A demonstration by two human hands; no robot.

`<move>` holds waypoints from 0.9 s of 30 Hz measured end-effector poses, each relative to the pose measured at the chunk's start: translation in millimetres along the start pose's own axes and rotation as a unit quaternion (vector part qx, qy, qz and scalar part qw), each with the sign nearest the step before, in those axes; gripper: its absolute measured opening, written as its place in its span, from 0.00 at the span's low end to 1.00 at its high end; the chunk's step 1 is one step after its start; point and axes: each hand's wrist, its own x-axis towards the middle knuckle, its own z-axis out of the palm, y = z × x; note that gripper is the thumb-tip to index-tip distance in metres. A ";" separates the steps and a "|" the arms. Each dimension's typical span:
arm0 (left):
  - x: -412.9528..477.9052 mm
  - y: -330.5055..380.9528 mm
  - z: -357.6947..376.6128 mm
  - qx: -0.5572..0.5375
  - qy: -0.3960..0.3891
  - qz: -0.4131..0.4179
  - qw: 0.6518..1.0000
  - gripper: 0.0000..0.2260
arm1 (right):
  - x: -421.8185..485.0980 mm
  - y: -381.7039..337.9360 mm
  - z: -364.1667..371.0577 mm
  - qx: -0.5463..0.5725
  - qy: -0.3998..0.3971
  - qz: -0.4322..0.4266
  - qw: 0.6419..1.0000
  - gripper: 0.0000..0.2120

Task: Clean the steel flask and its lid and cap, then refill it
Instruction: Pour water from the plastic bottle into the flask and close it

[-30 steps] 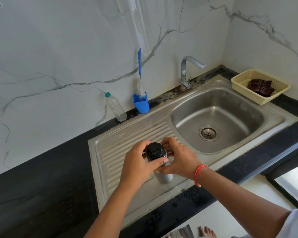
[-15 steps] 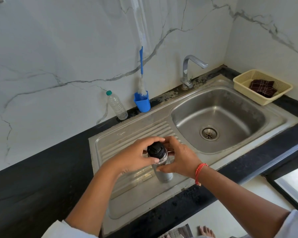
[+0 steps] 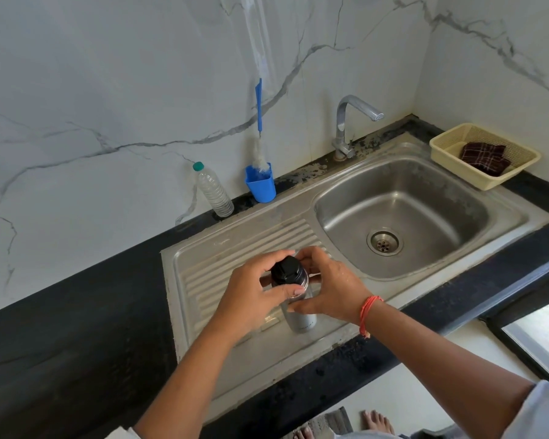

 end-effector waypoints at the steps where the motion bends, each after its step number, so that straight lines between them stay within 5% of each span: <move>1: 1.8 0.0 -4.6 -0.004 -0.029 -0.005 1.000 0.27 | -0.2 0.0 -0.1 -0.002 -0.001 -0.002 1.000 0.40; 7: 15.3 4.2 -23.2 0.017 -0.154 -0.016 0.988 0.26 | -0.5 -0.4 -1.2 0.001 -0.012 -0.003 1.000 0.41; 18: -12.3 -7.1 45.3 -0.013 0.188 -0.018 0.982 0.30 | -8.6 1.2 19.9 -0.033 0.006 0.021 0.999 0.39; 23: -11.9 -8.9 38.6 0.042 0.158 -0.005 0.986 0.32 | -5.9 2.7 19.2 -0.048 0.019 0.026 0.998 0.32; 27: -5.8 -9.4 24.3 0.088 0.091 0.017 0.992 0.25 | -2.2 3.4 14.0 -0.069 -0.002 0.024 0.997 0.32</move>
